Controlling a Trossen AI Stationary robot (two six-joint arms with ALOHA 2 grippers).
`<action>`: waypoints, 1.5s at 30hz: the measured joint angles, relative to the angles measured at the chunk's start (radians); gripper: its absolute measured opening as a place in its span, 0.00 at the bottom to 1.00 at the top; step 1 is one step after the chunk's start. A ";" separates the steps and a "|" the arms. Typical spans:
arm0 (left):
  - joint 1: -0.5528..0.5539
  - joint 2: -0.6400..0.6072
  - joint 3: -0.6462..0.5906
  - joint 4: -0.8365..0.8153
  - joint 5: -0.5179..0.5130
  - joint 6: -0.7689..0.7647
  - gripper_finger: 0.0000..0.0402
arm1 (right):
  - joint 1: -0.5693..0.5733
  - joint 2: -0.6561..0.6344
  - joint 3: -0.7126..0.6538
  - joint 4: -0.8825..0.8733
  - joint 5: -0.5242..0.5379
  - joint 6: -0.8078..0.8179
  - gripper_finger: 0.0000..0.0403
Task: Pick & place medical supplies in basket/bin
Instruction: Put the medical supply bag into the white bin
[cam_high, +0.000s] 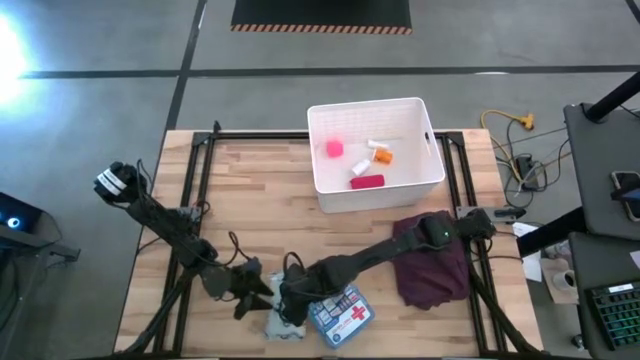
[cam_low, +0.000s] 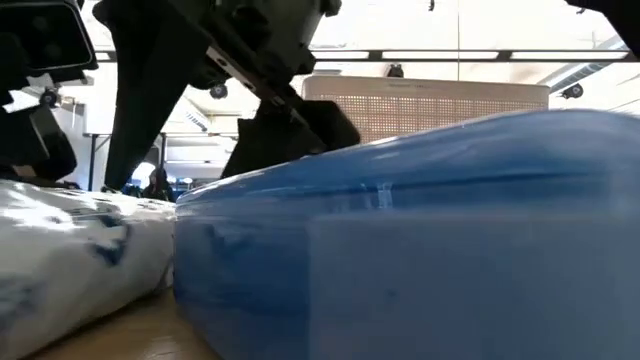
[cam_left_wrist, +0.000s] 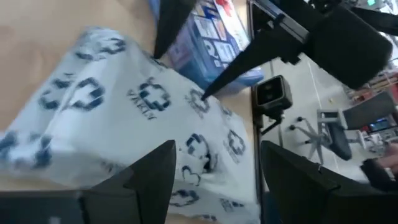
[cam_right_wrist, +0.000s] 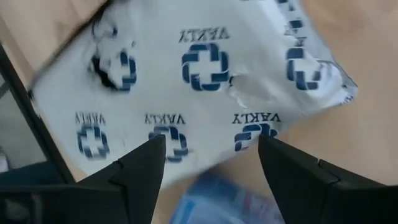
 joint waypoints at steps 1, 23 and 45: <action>0.000 0.000 0.000 0.003 0.003 -0.002 0.54 | -0.001 0.000 -0.003 0.010 0.002 -0.015 0.61; -0.181 -0.005 -0.010 -0.372 -0.036 -0.338 0.54 | -0.029 -0.039 -0.067 0.051 -0.027 -0.127 0.61; -0.142 0.000 -0.015 -0.303 -0.267 -0.287 0.54 | -0.139 -0.058 -0.042 0.266 -0.256 0.225 0.75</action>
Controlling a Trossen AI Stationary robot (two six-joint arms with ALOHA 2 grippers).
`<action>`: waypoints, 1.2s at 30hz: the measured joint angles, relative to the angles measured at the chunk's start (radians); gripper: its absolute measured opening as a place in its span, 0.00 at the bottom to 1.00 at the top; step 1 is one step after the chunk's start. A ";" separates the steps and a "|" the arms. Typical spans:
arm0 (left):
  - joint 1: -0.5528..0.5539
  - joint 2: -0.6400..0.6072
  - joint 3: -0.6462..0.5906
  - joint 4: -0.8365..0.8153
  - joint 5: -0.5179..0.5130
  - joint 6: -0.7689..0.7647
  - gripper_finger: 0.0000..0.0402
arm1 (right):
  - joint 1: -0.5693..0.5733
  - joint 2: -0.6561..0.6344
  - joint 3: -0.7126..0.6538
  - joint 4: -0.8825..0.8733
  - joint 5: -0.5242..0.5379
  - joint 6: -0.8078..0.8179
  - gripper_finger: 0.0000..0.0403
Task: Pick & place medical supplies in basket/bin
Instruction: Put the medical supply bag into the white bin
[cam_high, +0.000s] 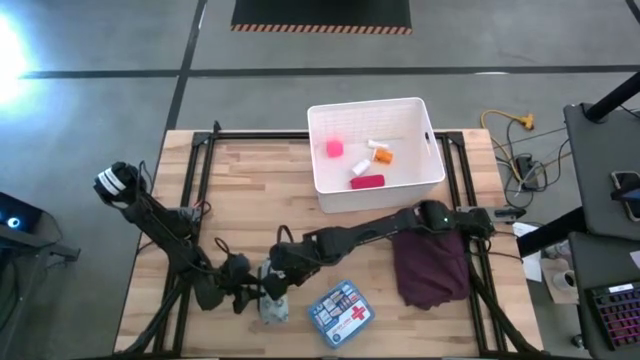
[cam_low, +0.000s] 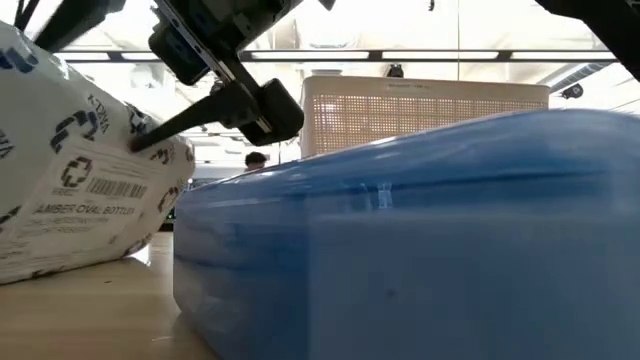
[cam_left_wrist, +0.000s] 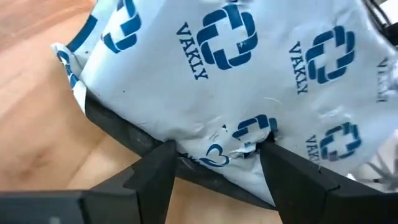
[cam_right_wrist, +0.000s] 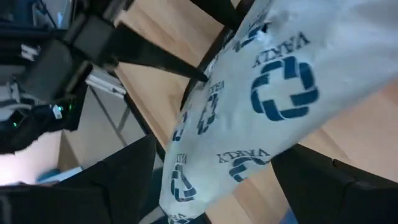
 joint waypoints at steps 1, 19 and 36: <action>0.002 0.007 0.000 -0.001 0.000 0.007 0.54 | -0.002 0.000 -0.003 0.001 0.011 0.002 0.75; 0.023 0.119 0.012 0.265 -0.053 0.104 0.54 | -0.006 0.002 -0.091 0.040 0.067 0.085 0.76; -0.013 -0.137 0.018 0.089 -0.080 0.166 0.54 | 0.002 -0.077 -0.090 -0.054 0.064 -0.033 0.32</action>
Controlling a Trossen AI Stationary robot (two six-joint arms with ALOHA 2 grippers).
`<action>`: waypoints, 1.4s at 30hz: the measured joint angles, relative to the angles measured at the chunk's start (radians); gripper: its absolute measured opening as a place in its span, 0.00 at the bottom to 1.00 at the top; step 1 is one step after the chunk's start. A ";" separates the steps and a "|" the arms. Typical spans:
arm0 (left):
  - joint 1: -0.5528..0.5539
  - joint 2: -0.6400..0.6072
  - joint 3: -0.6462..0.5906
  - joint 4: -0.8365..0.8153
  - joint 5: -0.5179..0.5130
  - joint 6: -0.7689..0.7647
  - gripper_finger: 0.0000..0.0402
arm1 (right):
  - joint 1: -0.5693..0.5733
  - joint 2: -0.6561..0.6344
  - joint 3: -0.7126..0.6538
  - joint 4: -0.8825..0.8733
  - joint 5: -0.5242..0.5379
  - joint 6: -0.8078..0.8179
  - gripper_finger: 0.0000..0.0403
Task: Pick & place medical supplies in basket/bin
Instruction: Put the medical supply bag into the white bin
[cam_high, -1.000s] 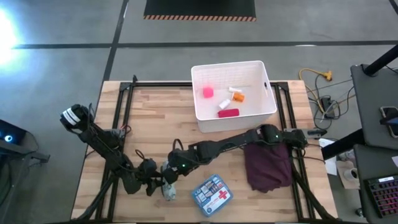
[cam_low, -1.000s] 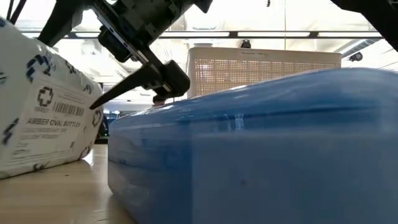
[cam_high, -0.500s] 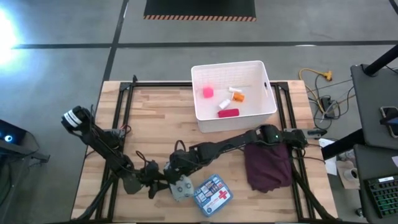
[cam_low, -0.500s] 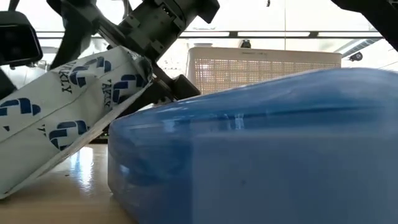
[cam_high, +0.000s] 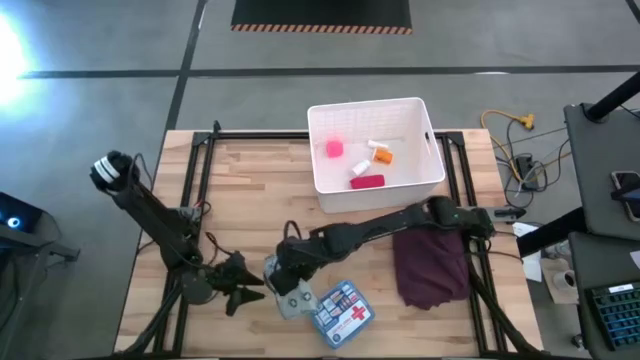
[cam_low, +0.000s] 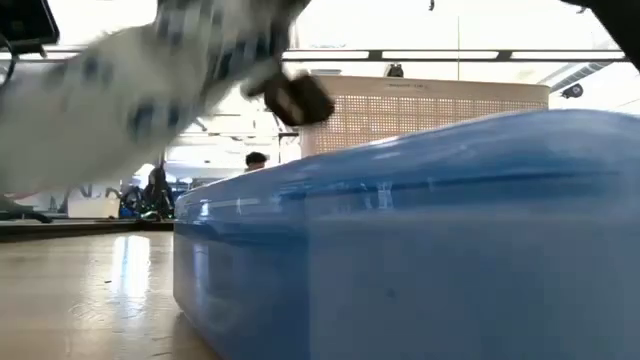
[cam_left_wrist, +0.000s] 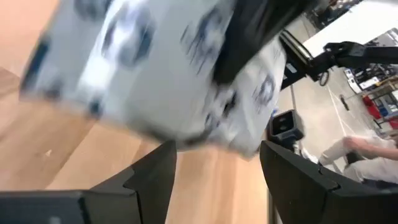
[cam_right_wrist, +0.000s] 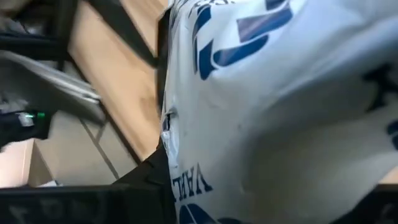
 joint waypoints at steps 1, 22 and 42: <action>-0.010 -0.035 0.000 -0.035 -0.003 0.000 0.54 | 0.000 -0.028 0.000 -0.013 0.017 -0.008 0.32; -0.088 -0.258 0.000 -0.252 -0.287 -0.091 0.54 | -0.361 -0.616 -0.006 -0.664 0.724 -0.303 0.47; -0.047 -0.174 0.000 -0.221 -0.162 -0.133 0.54 | -0.037 -0.595 -0.019 -0.746 0.662 -0.486 0.79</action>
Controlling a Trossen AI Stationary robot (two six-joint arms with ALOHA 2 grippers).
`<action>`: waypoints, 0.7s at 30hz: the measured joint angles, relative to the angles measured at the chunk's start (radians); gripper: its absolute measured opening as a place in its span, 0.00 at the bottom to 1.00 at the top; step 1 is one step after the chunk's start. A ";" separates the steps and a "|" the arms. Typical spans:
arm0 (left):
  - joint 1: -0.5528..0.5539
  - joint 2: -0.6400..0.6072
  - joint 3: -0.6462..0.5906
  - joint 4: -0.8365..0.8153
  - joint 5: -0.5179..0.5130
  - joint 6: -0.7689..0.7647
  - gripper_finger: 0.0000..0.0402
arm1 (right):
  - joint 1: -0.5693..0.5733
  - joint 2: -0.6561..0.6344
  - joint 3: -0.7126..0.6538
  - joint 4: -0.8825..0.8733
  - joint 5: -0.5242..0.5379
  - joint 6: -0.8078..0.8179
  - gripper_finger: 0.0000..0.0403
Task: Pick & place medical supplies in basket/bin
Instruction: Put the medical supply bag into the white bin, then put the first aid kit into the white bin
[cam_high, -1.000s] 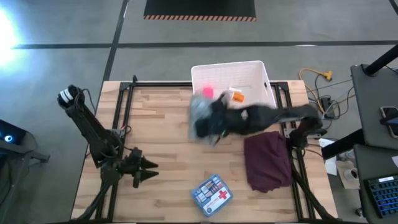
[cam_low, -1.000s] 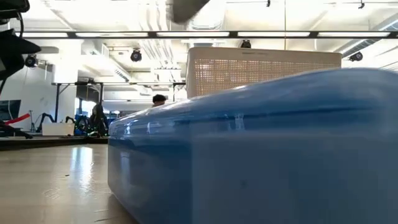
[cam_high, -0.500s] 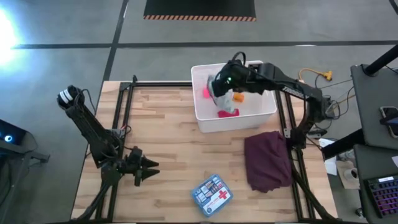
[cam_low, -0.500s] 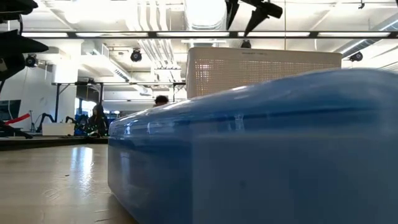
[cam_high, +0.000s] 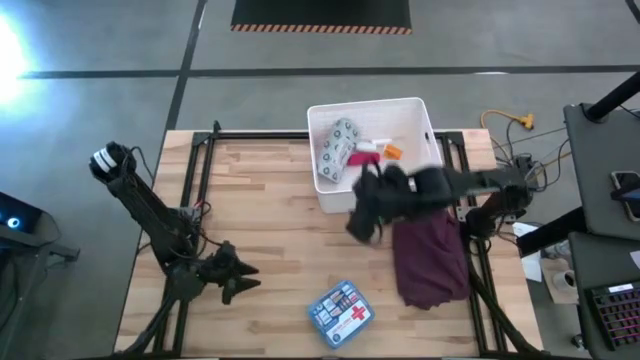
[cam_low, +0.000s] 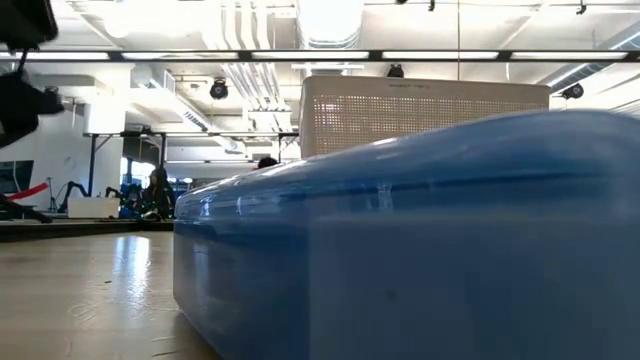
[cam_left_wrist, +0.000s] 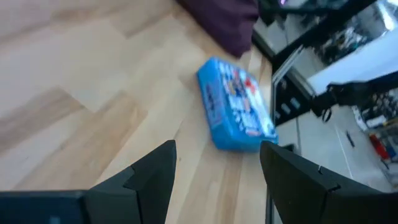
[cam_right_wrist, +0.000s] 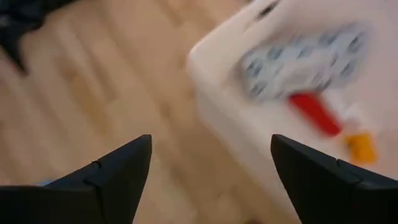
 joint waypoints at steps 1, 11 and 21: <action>0.017 0.011 0.000 0.006 0.032 0.001 0.54 | 0.044 0.003 -0.008 -0.016 -0.001 0.060 0.78; 0.309 0.155 0.019 0.264 0.445 0.285 0.54 | 0.346 0.058 -0.212 0.006 -0.240 0.700 0.71; 0.461 0.434 0.257 0.235 0.758 0.532 0.54 | 0.494 0.133 -0.397 0.326 -0.345 1.049 0.68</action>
